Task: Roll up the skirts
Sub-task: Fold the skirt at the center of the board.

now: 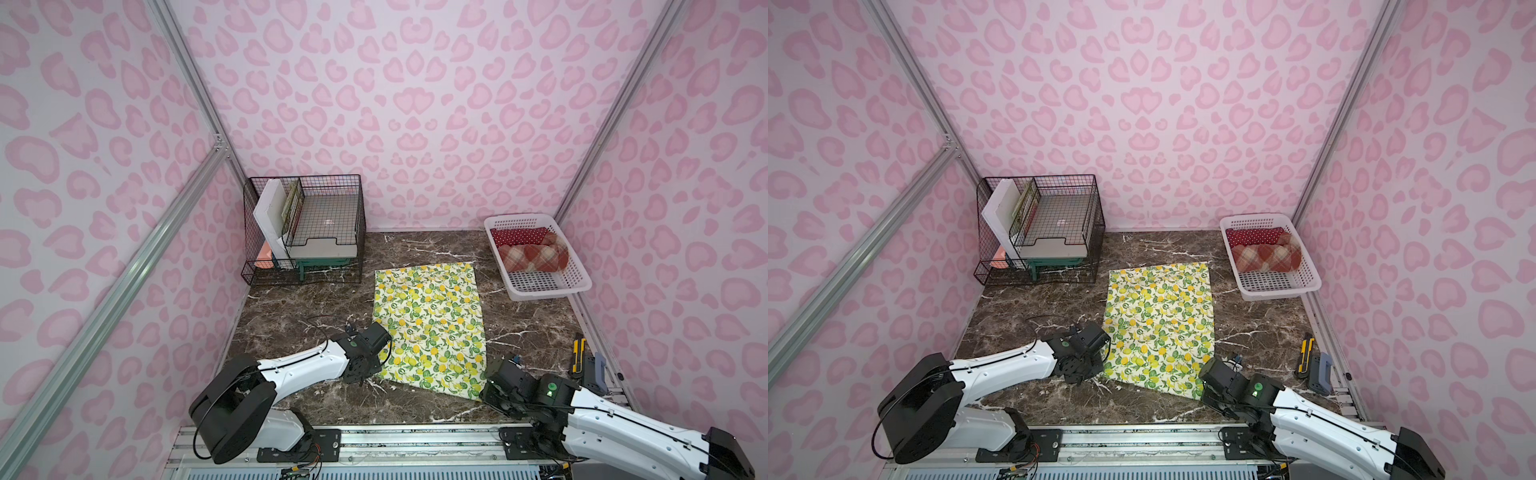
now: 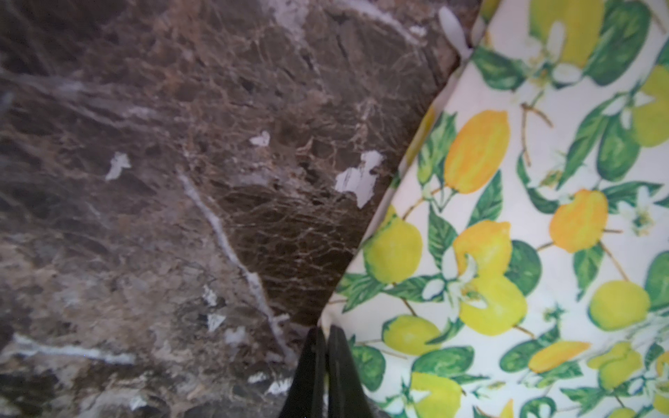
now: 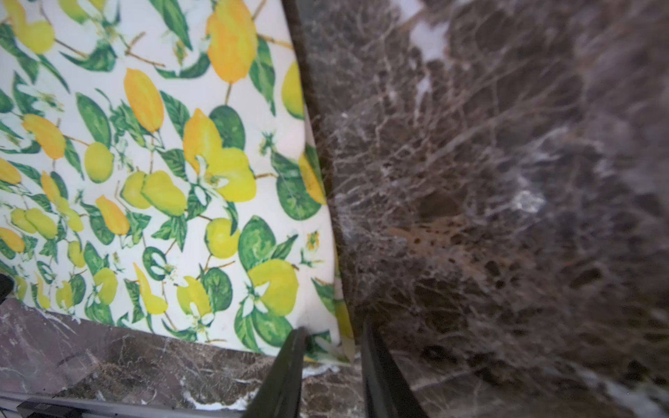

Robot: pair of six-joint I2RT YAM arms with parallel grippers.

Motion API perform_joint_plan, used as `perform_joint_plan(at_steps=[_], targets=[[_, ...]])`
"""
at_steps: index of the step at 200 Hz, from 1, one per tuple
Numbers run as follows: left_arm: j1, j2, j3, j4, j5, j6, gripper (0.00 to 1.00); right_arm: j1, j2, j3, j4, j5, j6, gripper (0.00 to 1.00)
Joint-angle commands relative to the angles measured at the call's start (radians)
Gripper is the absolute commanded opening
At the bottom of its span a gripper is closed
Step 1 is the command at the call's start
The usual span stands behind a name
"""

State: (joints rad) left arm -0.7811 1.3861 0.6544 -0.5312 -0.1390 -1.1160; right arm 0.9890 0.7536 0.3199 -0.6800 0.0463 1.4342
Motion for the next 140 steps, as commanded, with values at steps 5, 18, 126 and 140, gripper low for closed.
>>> perform_joint_plan(at_steps=[5, 18, 126, 140], targets=[[0.001, 0.001, -0.007, -0.007, 0.013, 0.003, 0.0, 0.001, 0.021, -0.006, 0.017, -0.015, 0.003, 0.3], [0.001, 0.0, -0.008, -0.003, 0.013, 0.002, 0.0, 0.002, 0.021, -0.017, 0.04, -0.021, 0.002, 0.27], [0.001, -0.025, 0.001, -0.023, 0.0, 0.005, 0.0, 0.004, -0.072, 0.043, -0.054, 0.049, 0.011, 0.0], [0.002, -0.038, 0.011, -0.034, -0.005, 0.006, 0.0, 0.004, -0.071, 0.065, -0.066, 0.062, 0.004, 0.0]])
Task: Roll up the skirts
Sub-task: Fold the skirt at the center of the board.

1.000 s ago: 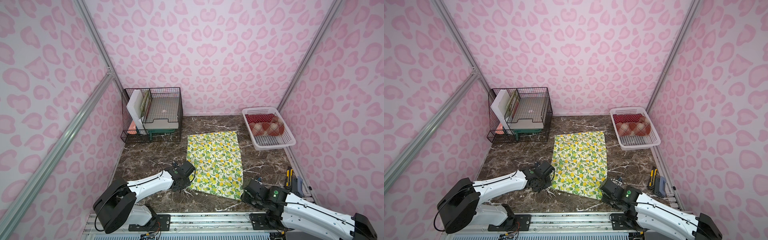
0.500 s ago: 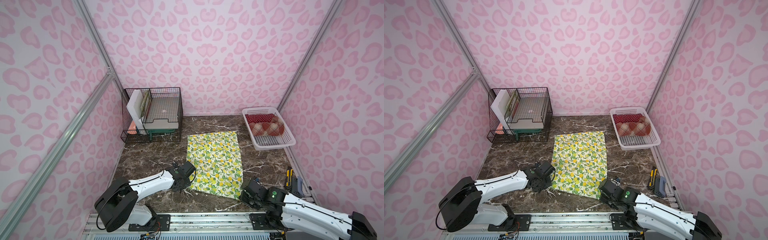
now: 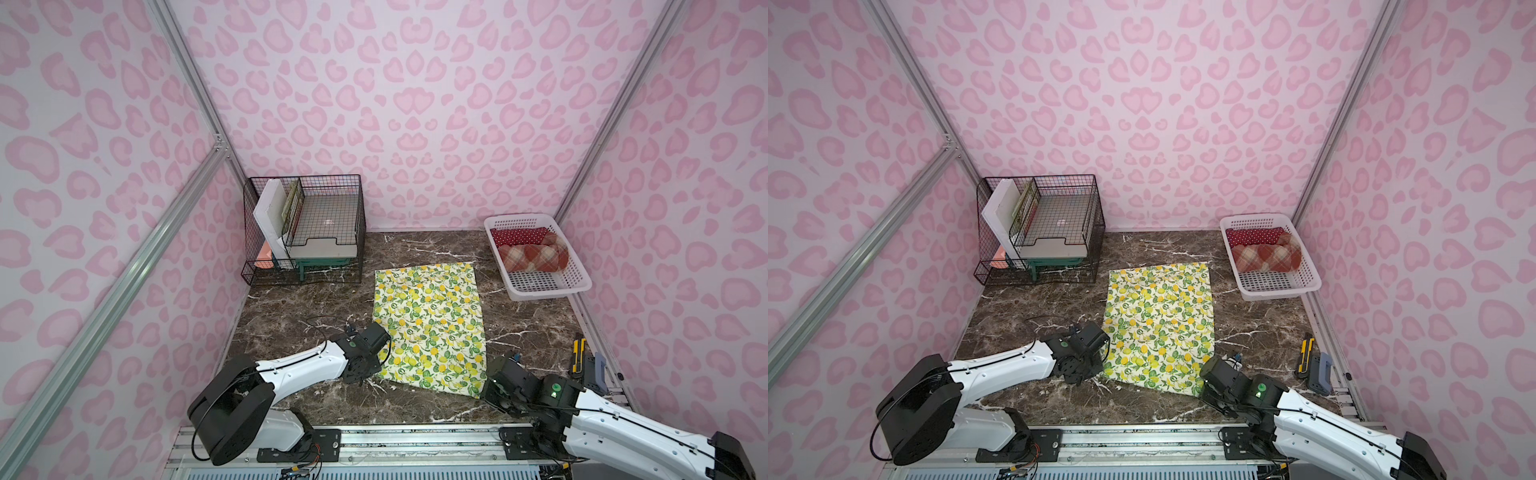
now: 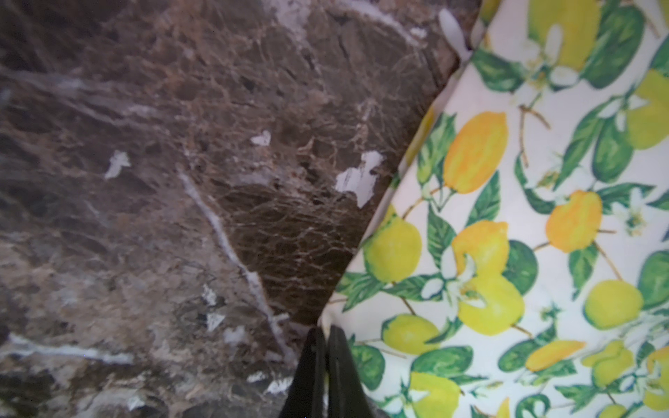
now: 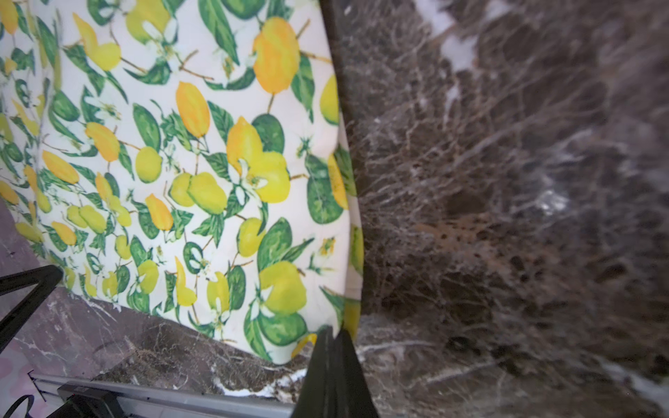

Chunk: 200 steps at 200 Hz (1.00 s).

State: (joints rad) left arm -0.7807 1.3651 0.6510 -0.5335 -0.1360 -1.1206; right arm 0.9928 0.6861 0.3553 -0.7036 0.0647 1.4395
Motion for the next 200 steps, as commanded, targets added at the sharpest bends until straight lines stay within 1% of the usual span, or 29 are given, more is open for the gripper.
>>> perform_joint_plan(at_steps=[1, 40, 60, 65, 80, 105, 118, 134, 145, 157, 166, 182, 200], targets=[[0.001, -0.018, 0.015, -0.033, -0.009, 0.01, 0.0, 0.0, -0.004, 0.032, -0.042, 0.045, -0.002, 0.0], [0.002, -0.06, 0.07, -0.078, -0.038, 0.033, 0.0, -0.004, 0.033, 0.103, -0.051, 0.096, -0.053, 0.0], [0.015, -0.083, 0.098, -0.089, -0.05, 0.054, 0.0, -0.041, 0.03, 0.149, -0.055, 0.158, -0.111, 0.0], [0.022, -0.085, 0.108, -0.096, -0.052, 0.06, 0.0, -0.064, 0.03, 0.163, -0.05, 0.161, -0.145, 0.0], [0.051, -0.088, 0.136, -0.093, -0.054, 0.086, 0.0, -0.183, 0.048, 0.21, -0.028, 0.141, -0.273, 0.0], [0.104, -0.053, 0.21, -0.062, -0.055, 0.151, 0.0, -0.402, 0.103, 0.241, 0.147, 0.021, -0.481, 0.0], [0.135, 0.0, 0.277, -0.053, -0.045, 0.194, 0.0, -0.484, 0.179, 0.26, 0.238, -0.021, -0.57, 0.0], [0.179, 0.08, 0.372, -0.036, -0.023, 0.243, 0.0, -0.543, 0.292, 0.306, 0.345, -0.062, -0.649, 0.0], [0.215, 0.132, 0.429, -0.015, -0.001, 0.263, 0.0, -0.563, 0.376, 0.36, 0.399, -0.057, -0.688, 0.0], [0.27, 0.188, 0.487, 0.006, 0.058, 0.263, 0.0, -0.588, 0.472, 0.436, 0.429, -0.04, -0.725, 0.0], [0.296, 0.224, 0.525, 0.036, 0.078, 0.271, 0.0, -0.607, 0.545, 0.508, 0.435, -0.036, -0.752, 0.0], [0.303, 0.299, 0.627, 0.034, 0.042, 0.298, 0.0, -0.634, 0.671, 0.62, 0.45, -0.033, -0.796, 0.0], [0.305, 0.381, 0.737, 0.013, 0.023, 0.33, 0.0, -0.655, 0.791, 0.706, 0.482, -0.028, -0.821, 0.0]])
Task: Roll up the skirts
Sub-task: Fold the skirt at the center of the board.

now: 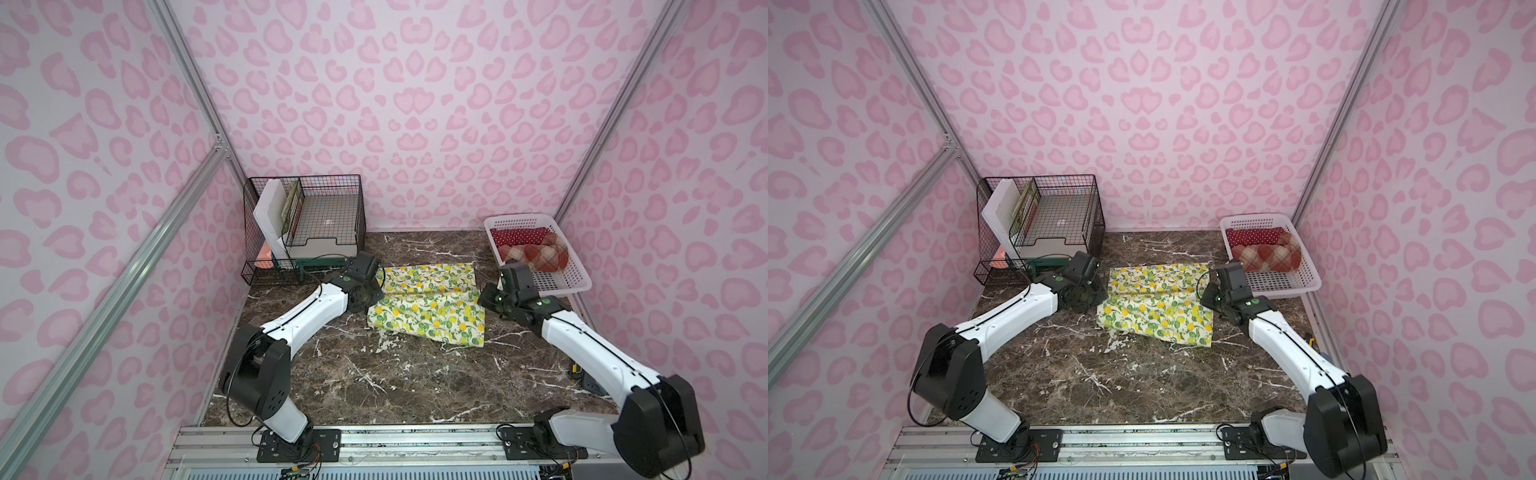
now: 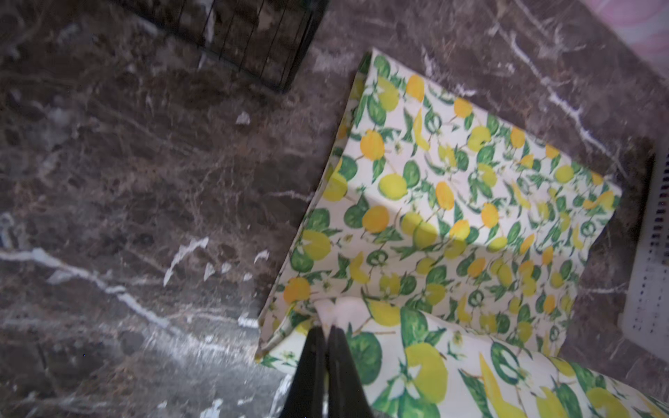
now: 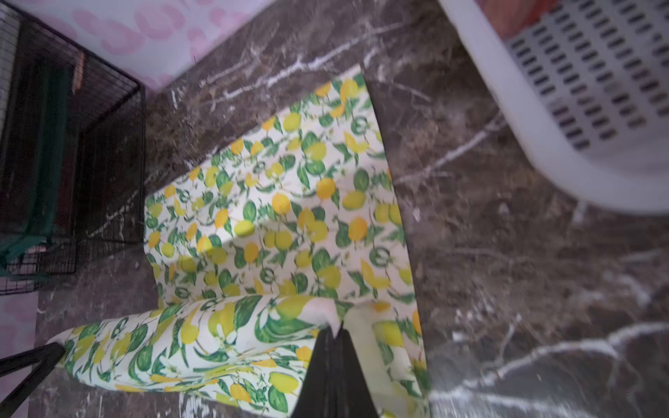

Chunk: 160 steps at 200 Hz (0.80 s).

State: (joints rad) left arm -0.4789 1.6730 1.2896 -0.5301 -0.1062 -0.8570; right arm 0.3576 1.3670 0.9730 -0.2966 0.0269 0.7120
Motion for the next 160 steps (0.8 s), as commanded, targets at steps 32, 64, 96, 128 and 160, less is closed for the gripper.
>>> perform_joint_plan(at_steps=[32, 64, 96, 128, 160], targets=[[-0.001, 0.146, 0.202, 0.026, -0.029, 0.086, 0.0, -0.055, 0.247, 0.159, 0.135, -0.012, -0.107, 0.0], [-0.001, 0.202, 0.258, 0.045, -0.09, 0.104, 0.0, -0.078, 0.331, 0.2, 0.166, -0.024, -0.117, 0.0], [-0.002, 0.259, 0.319, 0.036, -0.176, 0.115, 0.0, -0.114, 0.397, 0.249, 0.185, -0.06, -0.122, 0.0], [-0.001, 0.329, 0.374, 0.021, -0.23, 0.099, 0.0, -0.133, 0.502, 0.337, 0.153, -0.08, -0.141, 0.0], [-0.001, 0.371, 0.392, 0.023, -0.292, 0.072, 0.0, -0.153, 0.57, 0.38, 0.161, -0.107, -0.142, 0.0]])
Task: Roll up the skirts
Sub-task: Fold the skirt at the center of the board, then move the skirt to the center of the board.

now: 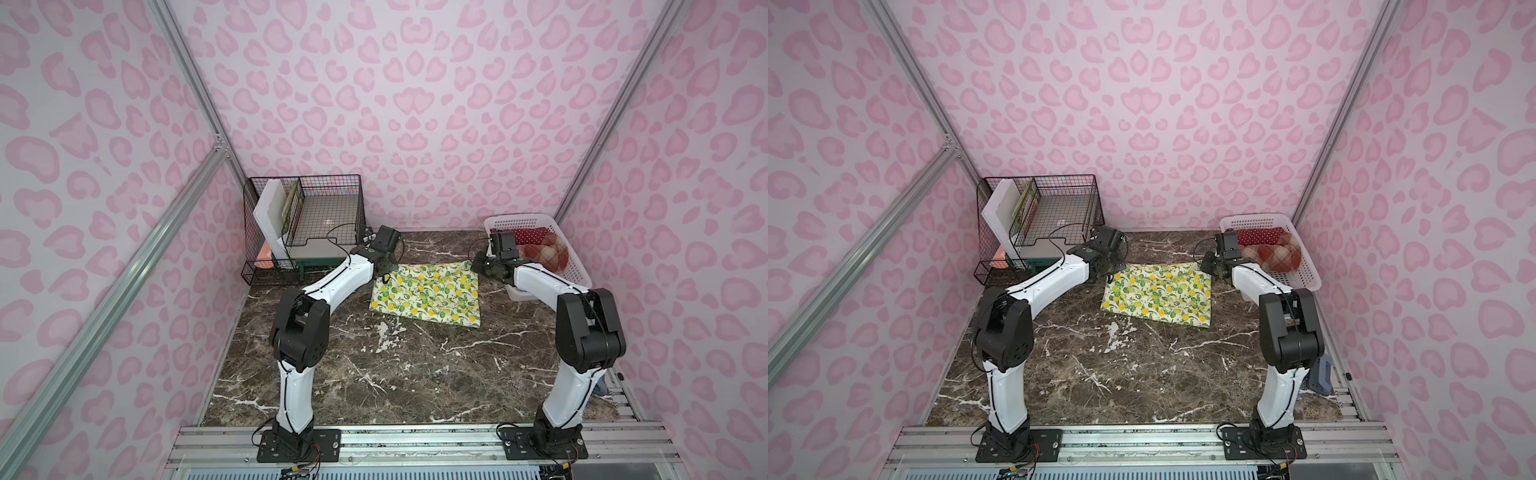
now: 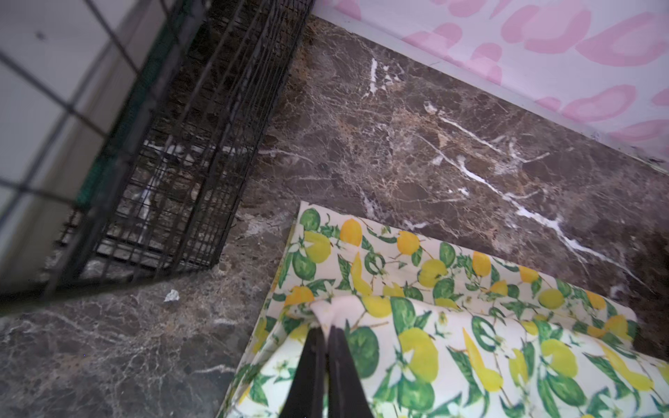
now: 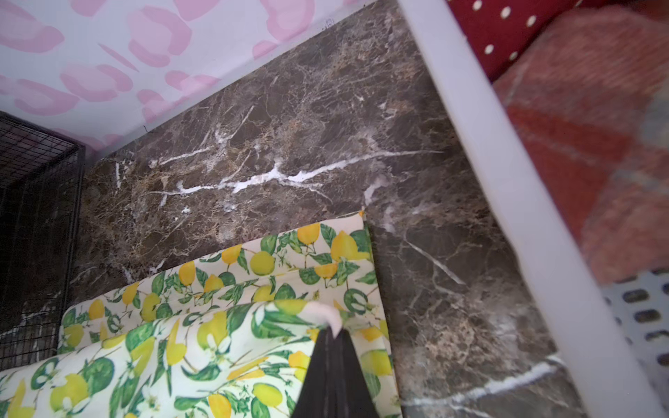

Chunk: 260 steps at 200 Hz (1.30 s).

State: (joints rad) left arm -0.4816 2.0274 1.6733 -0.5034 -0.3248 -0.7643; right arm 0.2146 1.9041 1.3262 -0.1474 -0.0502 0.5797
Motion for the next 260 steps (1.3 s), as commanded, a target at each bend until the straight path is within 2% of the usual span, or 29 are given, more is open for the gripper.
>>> perform_joint_plan(at_steps=[1, 17, 30, 37, 44, 58, 72, 94, 103, 123, 145, 169, 180, 187, 238, 260], targets=[[0.001, 0.017, 0.008, -0.003, -0.074, -0.021, 0.0, -0.01, 0.034, 0.027, 0.012, -0.03, -0.009, 0.0], [0.003, 0.036, 0.024, 0.002, -0.094, -0.017, 0.02, -0.015, 0.065, 0.076, 0.006, -0.026, -0.009, 0.0], [0.004, 0.062, 0.059, -0.012, -0.093, -0.015, 0.22, -0.017, 0.087, 0.105, -0.01, -0.028, -0.016, 0.0], [0.004, 0.075, 0.077, -0.014, -0.082, -0.008, 0.34, -0.017, 0.097, 0.118, -0.019, -0.028, -0.016, 0.04], [0.003, 0.085, 0.091, -0.018, -0.082, -0.003, 0.4, -0.017, 0.098, 0.126, -0.027, -0.025, -0.012, 0.06], [0.003, 0.091, 0.108, -0.018, -0.075, 0.015, 0.43, -0.016, 0.078, 0.114, -0.016, -0.003, -0.011, 0.17], [0.003, 0.078, 0.102, -0.005, -0.075, 0.029, 0.47, -0.017, 0.071, 0.119, -0.025, 0.01, -0.018, 0.22], [0.002, 0.053, 0.108, -0.002, -0.046, 0.047, 0.48, -0.017, 0.08, 0.139, -0.04, 0.004, -0.021, 0.42], [-0.003, 0.034, 0.106, -0.006, -0.038, 0.046, 0.48, -0.015, 0.082, 0.144, -0.048, -0.001, -0.022, 0.44], [-0.03, -0.032, 0.069, -0.005, -0.032, 0.056, 0.47, 0.005, 0.054, 0.131, -0.044, 0.009, -0.024, 0.44], [-0.054, -0.142, -0.035, -0.003, -0.034, 0.044, 0.47, 0.093, 0.027, 0.106, -0.041, -0.022, -0.033, 0.43], [-0.06, -0.279, -0.168, -0.021, 0.006, 0.003, 0.45, 0.226, 0.061, 0.09, -0.011, -0.057, -0.035, 0.34], [-0.067, -0.336, -0.21, -0.051, 0.013, -0.005, 0.45, 0.285, 0.101, 0.104, 0.005, -0.049, -0.036, 0.24], [-0.072, -0.372, -0.248, -0.074, 0.012, -0.008, 0.44, 0.308, 0.129, 0.119, 0.012, -0.044, -0.032, 0.22], [-0.085, -0.704, -0.499, -0.221, -0.052, -0.024, 0.44, 0.397, 0.333, 0.224, 0.001, -0.1, -0.024, 0.21], [-0.082, -0.815, -0.573, -0.257, -0.084, -0.021, 0.44, 0.436, 0.325, 0.157, 0.008, -0.105, -0.026, 0.23]])
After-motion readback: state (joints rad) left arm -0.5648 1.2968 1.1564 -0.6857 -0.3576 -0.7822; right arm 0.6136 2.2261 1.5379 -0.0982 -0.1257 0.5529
